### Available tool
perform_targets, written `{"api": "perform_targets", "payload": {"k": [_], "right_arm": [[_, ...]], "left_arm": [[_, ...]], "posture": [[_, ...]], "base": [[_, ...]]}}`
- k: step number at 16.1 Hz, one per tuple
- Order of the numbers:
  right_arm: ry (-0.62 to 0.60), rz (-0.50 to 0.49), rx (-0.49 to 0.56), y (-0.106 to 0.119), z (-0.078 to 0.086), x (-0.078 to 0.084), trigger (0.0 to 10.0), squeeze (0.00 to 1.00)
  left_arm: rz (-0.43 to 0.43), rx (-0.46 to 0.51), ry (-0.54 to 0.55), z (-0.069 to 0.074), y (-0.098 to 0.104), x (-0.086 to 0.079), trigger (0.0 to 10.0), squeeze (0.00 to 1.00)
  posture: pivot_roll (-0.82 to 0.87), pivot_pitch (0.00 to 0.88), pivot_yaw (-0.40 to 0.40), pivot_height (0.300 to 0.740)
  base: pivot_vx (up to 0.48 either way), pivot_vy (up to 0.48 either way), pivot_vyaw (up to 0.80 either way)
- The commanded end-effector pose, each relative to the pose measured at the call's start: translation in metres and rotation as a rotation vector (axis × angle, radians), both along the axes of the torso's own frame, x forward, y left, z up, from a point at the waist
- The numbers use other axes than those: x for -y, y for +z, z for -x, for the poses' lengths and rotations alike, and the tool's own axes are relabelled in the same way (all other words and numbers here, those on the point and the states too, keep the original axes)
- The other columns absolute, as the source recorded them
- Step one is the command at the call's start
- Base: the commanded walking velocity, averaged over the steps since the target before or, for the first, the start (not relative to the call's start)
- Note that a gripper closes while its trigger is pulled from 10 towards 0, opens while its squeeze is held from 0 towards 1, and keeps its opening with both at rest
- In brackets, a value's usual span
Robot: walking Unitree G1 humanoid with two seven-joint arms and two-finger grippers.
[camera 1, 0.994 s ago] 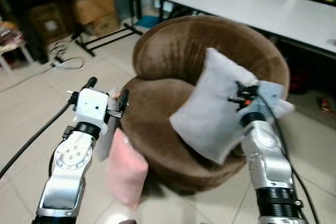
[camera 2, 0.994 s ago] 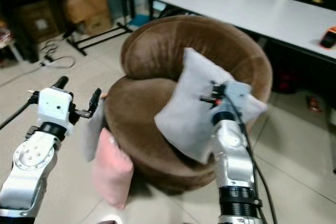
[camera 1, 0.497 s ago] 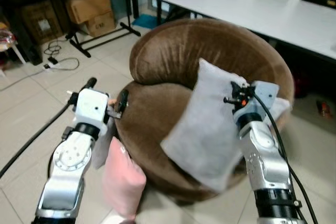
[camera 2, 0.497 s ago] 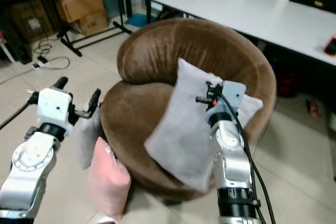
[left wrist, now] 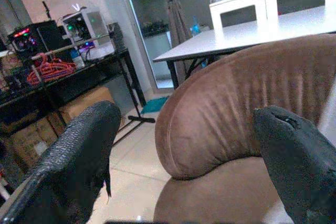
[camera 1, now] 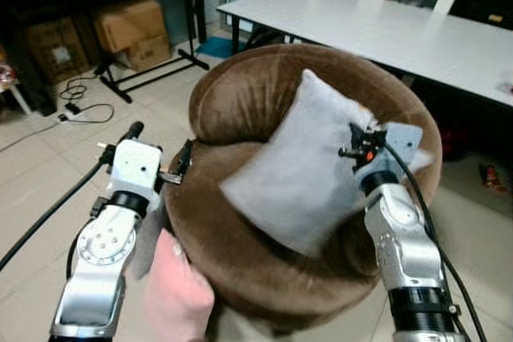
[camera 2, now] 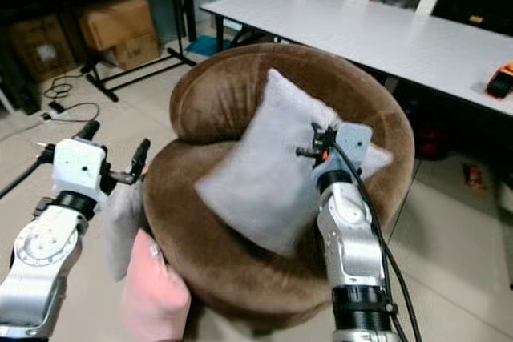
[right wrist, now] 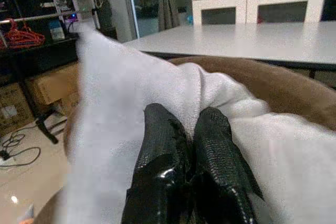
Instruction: Move the pillow to the sofa from floor
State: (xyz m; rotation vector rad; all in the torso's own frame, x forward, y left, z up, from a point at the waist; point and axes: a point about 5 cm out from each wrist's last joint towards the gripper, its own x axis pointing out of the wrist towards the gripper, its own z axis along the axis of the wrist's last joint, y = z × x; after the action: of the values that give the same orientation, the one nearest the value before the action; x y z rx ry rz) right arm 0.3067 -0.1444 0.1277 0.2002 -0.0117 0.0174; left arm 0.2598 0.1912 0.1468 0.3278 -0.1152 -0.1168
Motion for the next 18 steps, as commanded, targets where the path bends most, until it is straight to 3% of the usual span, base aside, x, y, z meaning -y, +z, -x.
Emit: {"api": "perform_targets", "payload": {"k": [1, 14, 18], "right_arm": [[0.009, 0.012, 0.044, 0.010, -0.002, -0.002, 10.0, 0.00], [0.102, -0.005, 0.064, 0.013, 0.000, -0.016, 10.0, 0.00], [0.211, -0.054, 0.035, 0.013, 0.002, -0.034, 10.0, 0.00]], "left_arm": [[0.003, 0.001, -0.007, 0.000, 0.001, 0.000, 10.0, 0.00], [-0.008, -0.014, 0.000, 0.005, -0.003, -0.002, 10.0, 0.00], [-0.027, -0.068, -0.030, 0.028, -0.007, -0.010, 10.0, 0.00]], "posture": [[0.06, 0.000, -0.034, 0.740], [0.07, 0.000, -0.045, 0.740], [0.09, 0.000, -0.071, 0.740]], "base": [[0.341, 0.000, 0.00], [0.340, 0.000, 0.00], [0.146, 0.000, 0.00]]}}
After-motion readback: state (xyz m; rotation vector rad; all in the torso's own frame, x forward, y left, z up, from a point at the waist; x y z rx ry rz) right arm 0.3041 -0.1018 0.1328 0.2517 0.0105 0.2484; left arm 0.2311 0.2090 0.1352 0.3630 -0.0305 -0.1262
